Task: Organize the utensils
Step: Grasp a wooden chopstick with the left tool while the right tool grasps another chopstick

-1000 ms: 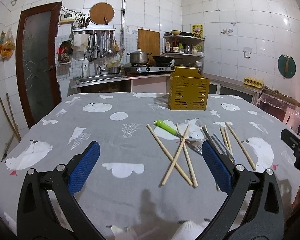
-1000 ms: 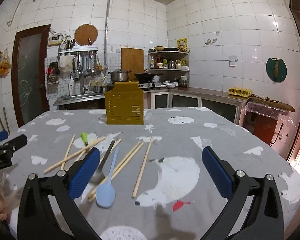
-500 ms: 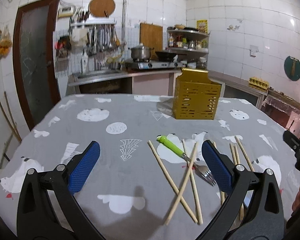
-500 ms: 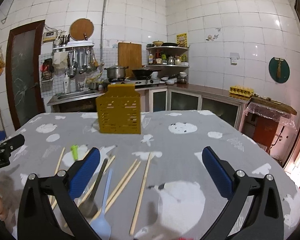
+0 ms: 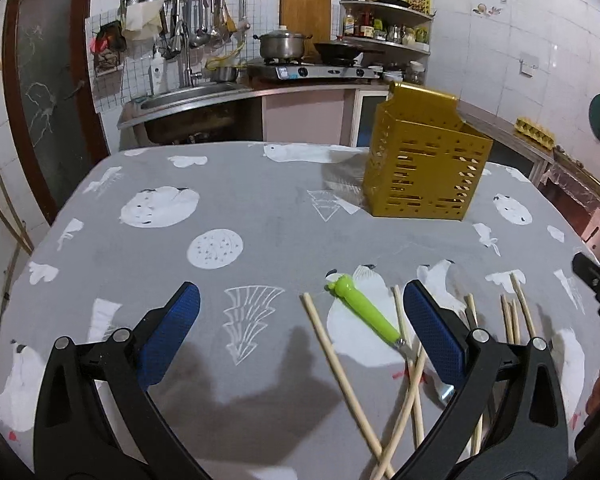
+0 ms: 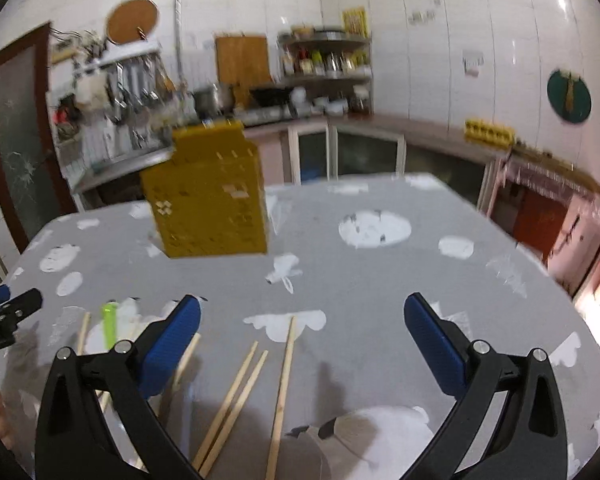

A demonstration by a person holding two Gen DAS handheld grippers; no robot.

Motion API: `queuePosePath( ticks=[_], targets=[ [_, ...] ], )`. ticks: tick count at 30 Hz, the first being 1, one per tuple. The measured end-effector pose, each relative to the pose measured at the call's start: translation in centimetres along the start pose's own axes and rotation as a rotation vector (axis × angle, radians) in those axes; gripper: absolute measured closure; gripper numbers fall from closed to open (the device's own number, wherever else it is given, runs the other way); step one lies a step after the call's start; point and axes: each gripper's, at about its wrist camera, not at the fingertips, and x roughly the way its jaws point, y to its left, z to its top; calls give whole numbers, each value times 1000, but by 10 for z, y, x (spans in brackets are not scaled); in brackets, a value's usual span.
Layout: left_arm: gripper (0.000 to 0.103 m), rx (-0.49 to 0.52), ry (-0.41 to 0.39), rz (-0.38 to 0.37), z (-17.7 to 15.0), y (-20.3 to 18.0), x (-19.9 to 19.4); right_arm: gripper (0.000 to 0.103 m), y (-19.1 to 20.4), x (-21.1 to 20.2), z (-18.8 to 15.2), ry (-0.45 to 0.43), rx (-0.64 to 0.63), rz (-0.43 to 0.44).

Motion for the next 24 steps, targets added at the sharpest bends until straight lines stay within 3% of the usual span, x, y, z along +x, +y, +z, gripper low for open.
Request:
queuePosePath(
  ticks=[7, 10, 15, 18, 24],
  targets=[
    [5, -29, 110, 44, -9, 1, 43, 4, 2, 48, -8, 83, 9, -48],
    [5, -26, 113, 59, -14, 3, 50, 5, 1, 64, -14, 124, -9, -77],
    [6, -3, 136, 61, -15, 5, 60, 18, 0, 78, -21, 177, -18, -90],
    [17, -21, 195, 23, -17, 7, 69, 22, -1, 83, -22, 204, -8, -82],
    [23, -32, 242, 0, -22, 2, 82, 33, -5, 96, -24, 258, 24, -72]
  ],
)
